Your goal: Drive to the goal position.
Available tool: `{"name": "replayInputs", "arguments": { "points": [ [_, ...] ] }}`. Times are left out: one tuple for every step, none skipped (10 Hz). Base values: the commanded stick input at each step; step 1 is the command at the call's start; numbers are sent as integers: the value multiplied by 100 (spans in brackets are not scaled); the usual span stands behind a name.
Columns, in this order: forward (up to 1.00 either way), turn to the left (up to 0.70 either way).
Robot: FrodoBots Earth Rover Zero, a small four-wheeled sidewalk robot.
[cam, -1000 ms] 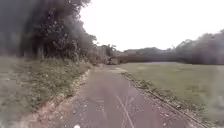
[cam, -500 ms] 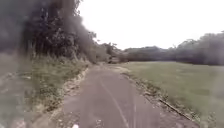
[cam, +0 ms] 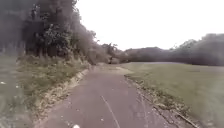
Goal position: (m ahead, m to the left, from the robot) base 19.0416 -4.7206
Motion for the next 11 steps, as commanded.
{"name": "replayInputs", "arguments": {
  "points": [
    [100, 8],
    [100, 4],
    [100, 3],
    [100, 2],
    [100, 2],
    [100, 2],
    [100, 2],
    [100, 2],
    [100, 2],
    [100, -1],
    [100, -3]
  ]
}}
